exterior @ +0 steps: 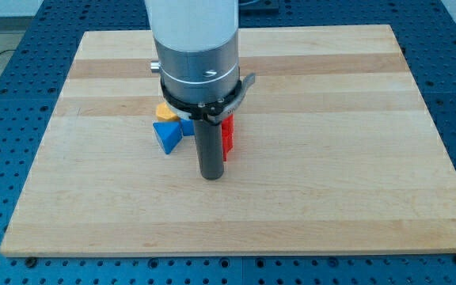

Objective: Separate the red blocks

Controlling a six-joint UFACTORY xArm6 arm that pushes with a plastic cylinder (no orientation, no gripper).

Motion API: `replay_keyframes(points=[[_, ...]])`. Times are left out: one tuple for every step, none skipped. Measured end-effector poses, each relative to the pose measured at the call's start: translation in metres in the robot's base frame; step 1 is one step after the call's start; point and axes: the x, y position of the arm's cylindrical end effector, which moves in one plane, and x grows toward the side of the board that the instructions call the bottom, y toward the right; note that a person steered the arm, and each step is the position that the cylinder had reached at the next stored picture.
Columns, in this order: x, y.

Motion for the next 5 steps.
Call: replay_keyframes(points=[[-0.012,-0.001],[-0.022,-0.006],[0.003,-0.005],[0.022,0.015],[0.015,0.066]])
